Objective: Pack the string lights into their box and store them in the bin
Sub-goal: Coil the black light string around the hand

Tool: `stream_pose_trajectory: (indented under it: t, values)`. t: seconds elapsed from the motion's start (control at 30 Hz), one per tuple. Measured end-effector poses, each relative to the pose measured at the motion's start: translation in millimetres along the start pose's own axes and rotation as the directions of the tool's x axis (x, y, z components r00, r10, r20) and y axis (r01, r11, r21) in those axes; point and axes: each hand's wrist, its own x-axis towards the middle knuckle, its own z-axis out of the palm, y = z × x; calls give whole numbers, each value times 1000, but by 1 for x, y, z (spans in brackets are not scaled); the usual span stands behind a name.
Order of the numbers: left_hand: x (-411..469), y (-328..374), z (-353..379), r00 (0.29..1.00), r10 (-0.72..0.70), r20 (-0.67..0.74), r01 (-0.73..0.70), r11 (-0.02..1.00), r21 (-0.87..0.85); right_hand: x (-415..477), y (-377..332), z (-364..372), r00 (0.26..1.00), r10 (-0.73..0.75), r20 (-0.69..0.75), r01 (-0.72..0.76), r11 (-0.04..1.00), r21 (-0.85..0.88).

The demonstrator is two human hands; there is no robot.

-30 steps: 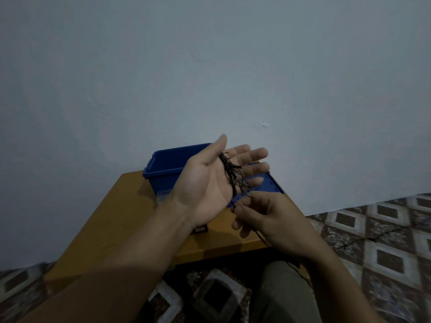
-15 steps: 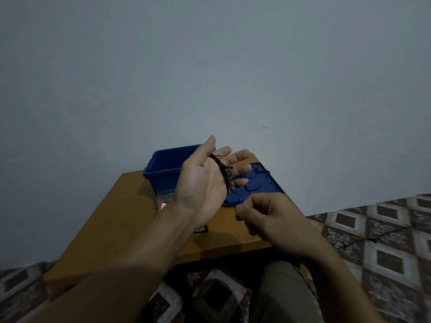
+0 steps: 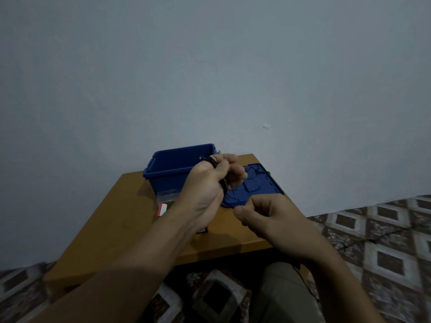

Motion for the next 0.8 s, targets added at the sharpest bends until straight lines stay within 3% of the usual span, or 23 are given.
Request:
stream_pose_trajectory:
  t: [0.07, 0.23, 0.4, 0.63, 0.8]
  values:
    - [1, 0, -1, 1000, -30, 0, 30, 999, 32, 0, -1, 0, 1000, -18, -23, 18, 1000, 22]
    - [-2, 2, -6, 979, -201, 35, 172, 906, 387, -2, -8, -4, 994, -29, -102, 49, 978, 204]
    - [-6, 5, -15, 859, -439, 263, 251, 809, 532, -6, -16, -12, 988, -96, -118, 134, 913, 386]
    - [-7, 10, -15, 644, -528, 554, 332, 845, 419, -2, -11, -9, 935, -175, -307, 265, 922, 282]
    - [-8, 13, -15, 551, -499, 669, 442, 854, 274, 1, -6, -5, 949, -153, -276, 222, 945, 239]
